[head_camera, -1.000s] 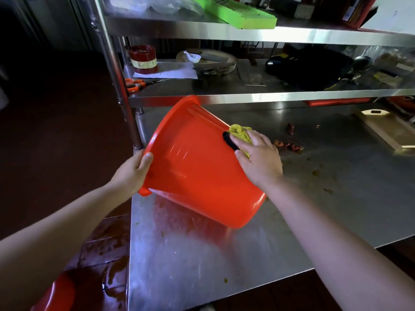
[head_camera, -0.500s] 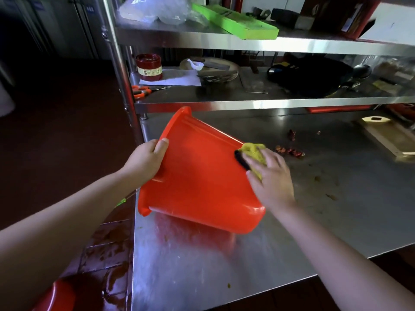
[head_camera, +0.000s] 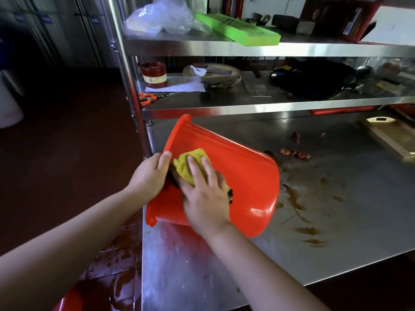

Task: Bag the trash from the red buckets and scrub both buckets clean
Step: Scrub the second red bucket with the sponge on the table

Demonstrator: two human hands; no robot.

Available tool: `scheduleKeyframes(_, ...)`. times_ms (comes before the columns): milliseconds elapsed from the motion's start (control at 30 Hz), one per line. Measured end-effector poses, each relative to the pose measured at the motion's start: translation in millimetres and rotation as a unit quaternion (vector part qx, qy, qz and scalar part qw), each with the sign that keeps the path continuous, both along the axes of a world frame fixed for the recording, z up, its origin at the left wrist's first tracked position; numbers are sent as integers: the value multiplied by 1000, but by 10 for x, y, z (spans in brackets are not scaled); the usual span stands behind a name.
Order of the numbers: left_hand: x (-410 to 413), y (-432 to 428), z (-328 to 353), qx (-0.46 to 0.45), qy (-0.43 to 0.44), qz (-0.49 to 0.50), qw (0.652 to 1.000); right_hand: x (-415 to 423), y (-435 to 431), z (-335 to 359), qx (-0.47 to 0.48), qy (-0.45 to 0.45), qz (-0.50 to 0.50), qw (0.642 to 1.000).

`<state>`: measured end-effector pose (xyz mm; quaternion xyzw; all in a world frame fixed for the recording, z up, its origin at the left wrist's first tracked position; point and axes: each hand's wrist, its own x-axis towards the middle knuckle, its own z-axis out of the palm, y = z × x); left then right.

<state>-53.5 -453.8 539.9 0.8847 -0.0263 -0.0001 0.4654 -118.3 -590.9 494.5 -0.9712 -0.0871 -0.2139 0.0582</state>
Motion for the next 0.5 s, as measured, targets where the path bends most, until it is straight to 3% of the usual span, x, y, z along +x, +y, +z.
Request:
scheduleKeyframes(133,-74,42,-88,5,-4,-13,1000,-46,-739,33,61,6,-155,986)
scheduleKeyframes(300,-206,-20,-89,22,-30,3,999,49,-1068,115,184,63,-341,919)
scheduleKeyframes(367,-261,-42,-86,17,-40,10,999,102,-740,196,163,65,-328,928)
scheduleKeyframes(500,-304,-12,-98,-14,-47,6,999,121,206,239,130,36,-152,979)
